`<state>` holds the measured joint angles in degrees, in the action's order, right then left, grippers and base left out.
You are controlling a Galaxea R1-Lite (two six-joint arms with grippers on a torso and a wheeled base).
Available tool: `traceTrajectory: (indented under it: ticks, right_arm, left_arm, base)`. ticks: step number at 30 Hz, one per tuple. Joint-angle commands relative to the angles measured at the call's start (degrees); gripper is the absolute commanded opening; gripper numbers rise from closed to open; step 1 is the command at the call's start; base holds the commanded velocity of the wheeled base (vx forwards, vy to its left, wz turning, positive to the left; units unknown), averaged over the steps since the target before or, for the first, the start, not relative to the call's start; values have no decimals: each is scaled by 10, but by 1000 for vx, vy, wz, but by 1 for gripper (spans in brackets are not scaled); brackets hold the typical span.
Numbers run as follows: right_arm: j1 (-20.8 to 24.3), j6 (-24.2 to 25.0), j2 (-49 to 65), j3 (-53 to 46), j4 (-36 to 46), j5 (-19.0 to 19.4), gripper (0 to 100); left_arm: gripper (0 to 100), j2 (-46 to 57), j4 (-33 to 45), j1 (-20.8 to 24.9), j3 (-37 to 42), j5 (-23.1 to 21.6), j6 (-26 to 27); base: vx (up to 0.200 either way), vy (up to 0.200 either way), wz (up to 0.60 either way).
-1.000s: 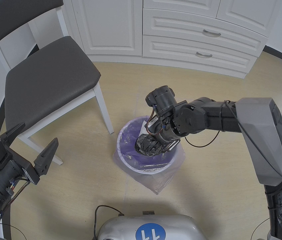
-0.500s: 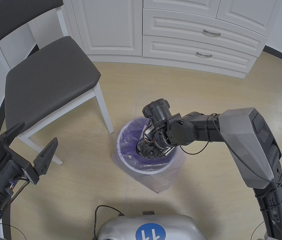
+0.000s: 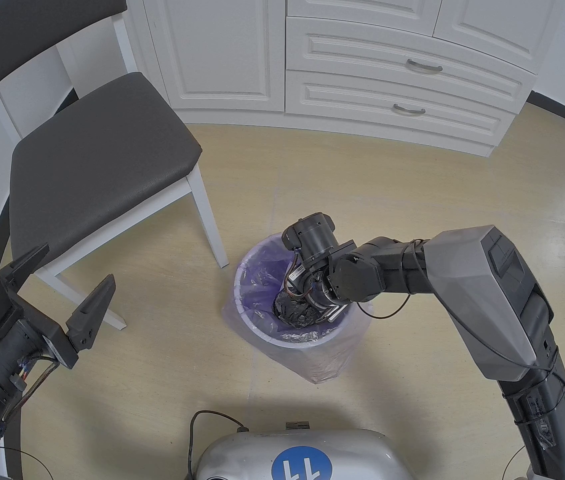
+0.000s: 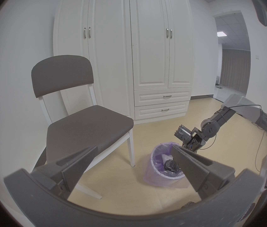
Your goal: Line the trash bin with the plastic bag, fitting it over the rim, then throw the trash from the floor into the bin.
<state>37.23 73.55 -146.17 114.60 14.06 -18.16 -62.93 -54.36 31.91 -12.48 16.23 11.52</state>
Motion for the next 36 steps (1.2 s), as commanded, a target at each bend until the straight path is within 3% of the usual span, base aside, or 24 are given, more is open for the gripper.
traceTrajectory:
  ticks: [1, 6, 13, 22, 25, 27, 28, 35, 36]
  right_arm:
    - [1, 9, -1, 0, -1, 0, 100]
    - [1, 12, -2, 0, -14, -6, 100]
    - [2, -6, 21, 0, -10, -46, 100]
    - [0, -20, 82, 0, -4, -48, 100]
    - [1, -82, 131, -51, -4, -48, 100]
    - [1, -95, 141, -65, -4, -49, 100]
    - [7, -143, 190, -126, -6, -56, 100]
    - [7, -288, 364, -318, -54, -39, 100]
    - [7, -288, 364, -318, -54, -39, 100]
  left_arm:
    - [100, 0, 0, 0, 0, 0, 0]
    - [100, 0, 0, 0, 0, 0, 0]
    - [100, 3, 0, -6, -4, 0, 1]
    - [100, 6, 0, -7, -5, 0, 1]
    - [100, 0, 1, -21, -6, 3, 2]
    - [100, -2, 1, -26, -6, 6, 2]
    - [100, -10, 2, -50, -6, 26, 17]
    - [100, -31, 2, -67, -11, 94, 27]
    - [100, -31, 2, -67, -11, 94, 27]
  base:
    - [0, 0, 0]
    - [0, 0, 0]
    - [0, 0, 0]
    - [0, 0, 0]
    - [0, 0, 0]
    - [0, 0, 0]
    - [0, 0, 0]
    - [0, 0, 0]
    - [0, 0, 0]
